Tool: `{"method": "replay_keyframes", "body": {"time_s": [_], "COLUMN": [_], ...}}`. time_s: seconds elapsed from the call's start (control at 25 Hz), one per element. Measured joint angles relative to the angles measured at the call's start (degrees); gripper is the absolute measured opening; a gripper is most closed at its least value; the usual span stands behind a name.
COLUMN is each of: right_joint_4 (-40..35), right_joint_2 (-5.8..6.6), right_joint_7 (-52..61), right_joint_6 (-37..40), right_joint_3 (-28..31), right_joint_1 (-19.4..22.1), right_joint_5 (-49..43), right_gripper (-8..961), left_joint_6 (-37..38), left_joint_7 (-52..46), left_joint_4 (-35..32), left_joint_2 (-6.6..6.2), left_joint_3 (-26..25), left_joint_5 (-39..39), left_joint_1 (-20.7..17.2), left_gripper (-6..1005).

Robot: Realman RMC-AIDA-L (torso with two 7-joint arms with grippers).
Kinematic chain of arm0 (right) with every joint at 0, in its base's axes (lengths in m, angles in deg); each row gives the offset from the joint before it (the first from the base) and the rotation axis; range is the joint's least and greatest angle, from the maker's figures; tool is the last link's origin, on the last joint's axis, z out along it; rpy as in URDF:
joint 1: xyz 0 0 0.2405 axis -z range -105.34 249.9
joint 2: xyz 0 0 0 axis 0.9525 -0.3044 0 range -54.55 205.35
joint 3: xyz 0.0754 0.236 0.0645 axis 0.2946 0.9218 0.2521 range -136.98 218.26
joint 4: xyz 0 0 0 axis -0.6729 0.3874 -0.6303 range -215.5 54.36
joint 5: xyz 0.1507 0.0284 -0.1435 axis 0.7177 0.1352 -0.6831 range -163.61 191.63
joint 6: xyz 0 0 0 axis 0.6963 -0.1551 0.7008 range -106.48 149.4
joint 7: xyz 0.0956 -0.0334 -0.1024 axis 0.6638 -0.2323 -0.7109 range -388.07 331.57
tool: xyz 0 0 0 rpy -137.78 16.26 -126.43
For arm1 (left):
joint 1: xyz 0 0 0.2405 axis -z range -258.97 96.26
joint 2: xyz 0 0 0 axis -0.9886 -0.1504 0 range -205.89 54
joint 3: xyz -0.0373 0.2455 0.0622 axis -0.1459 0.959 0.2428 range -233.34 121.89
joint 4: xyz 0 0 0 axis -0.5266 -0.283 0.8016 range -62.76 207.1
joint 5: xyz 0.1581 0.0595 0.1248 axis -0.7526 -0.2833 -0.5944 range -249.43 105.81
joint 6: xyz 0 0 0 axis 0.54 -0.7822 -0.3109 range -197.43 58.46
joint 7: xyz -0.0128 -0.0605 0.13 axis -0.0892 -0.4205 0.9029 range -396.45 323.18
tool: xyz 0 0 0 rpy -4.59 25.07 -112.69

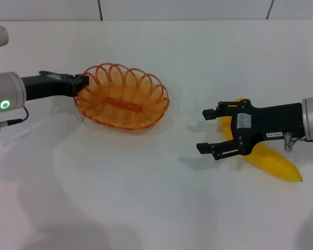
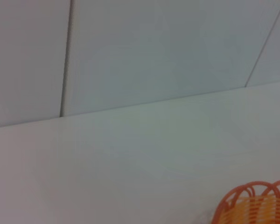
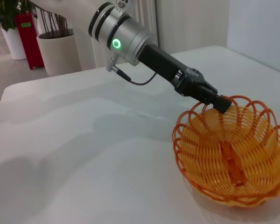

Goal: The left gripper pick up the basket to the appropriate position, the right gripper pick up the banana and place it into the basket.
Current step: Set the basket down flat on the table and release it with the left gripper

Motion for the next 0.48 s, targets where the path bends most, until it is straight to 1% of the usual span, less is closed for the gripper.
{"method": "replay_keyframes", "body": {"time_s": [0.4,0.48], "right_joint_4": [0.0,0.0], "right_joint_2": [0.00,0.00], "right_joint_7": [0.1,0.1], "right_joint_6": [0.1,0.1], "right_joint_3": [0.0,0.0], "right_joint_1": [-0.2,-0.2], "right_joint_5": [-0.1,-0.1], "right_gripper": [889,889], "left_joint_6": [0.2,0.2], "left_joint_7": [0.0,0.0], "left_joint_4": [0.1,0.1], "left_joint_2": [0.02,0.01], "left_joint_3": [-0.2,-0.1], "left_joint_5": [0.4,1.1], "left_joint_1": [-0.2,-0.3], "left_gripper": [83,109]}}
